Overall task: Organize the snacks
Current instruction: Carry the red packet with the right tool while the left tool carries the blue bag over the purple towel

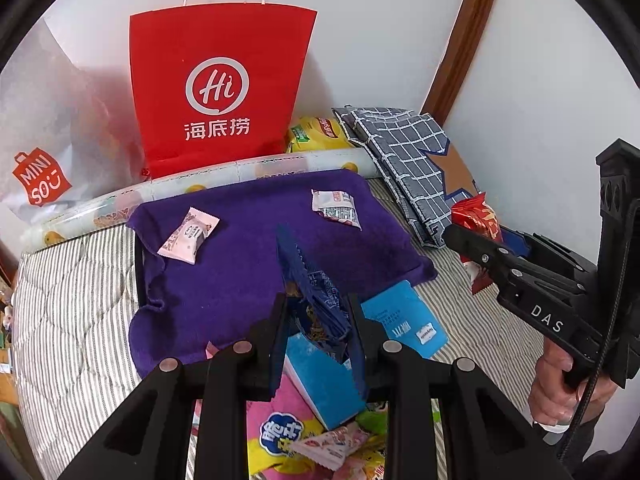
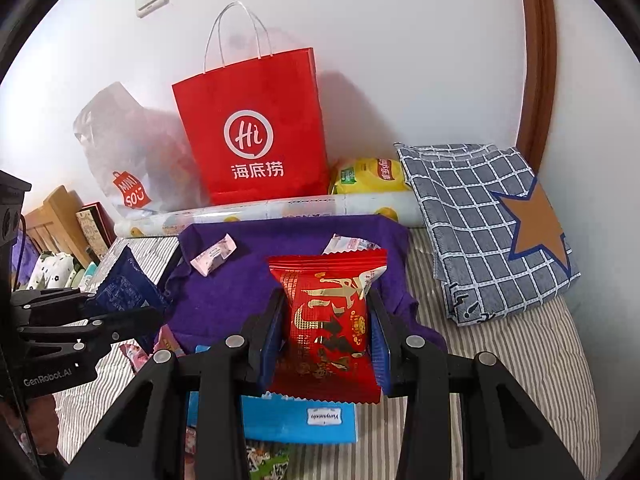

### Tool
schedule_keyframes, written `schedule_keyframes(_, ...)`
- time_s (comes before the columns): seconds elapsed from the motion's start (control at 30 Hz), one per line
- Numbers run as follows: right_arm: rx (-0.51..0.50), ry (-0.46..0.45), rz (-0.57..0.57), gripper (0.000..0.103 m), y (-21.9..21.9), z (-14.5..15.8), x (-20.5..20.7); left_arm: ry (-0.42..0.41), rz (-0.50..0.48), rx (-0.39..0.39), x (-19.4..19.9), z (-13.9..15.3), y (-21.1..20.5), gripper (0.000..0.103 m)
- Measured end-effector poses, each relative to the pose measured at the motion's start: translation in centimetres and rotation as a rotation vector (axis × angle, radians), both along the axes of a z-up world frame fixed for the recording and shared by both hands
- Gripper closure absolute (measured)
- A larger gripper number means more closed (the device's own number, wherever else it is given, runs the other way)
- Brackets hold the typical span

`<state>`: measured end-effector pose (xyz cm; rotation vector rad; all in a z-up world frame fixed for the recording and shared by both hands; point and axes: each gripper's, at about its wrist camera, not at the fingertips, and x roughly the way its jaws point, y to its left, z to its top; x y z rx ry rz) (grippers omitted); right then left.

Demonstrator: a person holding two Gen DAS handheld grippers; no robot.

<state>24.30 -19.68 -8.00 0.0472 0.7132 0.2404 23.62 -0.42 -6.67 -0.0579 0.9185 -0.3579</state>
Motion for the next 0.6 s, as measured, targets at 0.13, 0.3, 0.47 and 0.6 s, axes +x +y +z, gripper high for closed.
schedule_keyframes(0.13, -0.005, 0.002, -0.001, 0.064, 0.2, -0.3, 0.8, 0.007, 0.000, -0.002, 0.9, -0.3, 0.1, 0.077)
schedule_keyframes(0.3, -0.008, 0.009, -0.001, 0.064, 0.4, -0.7, 1.8, 0.017, -0.001, -0.001, 1.9, -0.8, 0.2, 0.077)
schedule_keyframes(0.47, -0.022, 0.019, 0.012, 0.064, 1.1, -1.4, 2.9, 0.028, 0.007, 0.001, 3.0, -1.3, 0.6, 0.077)
schedule_keyframes(0.6, -0.022, 0.030, 0.009, 0.064, 1.0, -2.0, 3.8, 0.039, 0.033, 0.004, 3.9, -1.7, 1.8, 0.077)
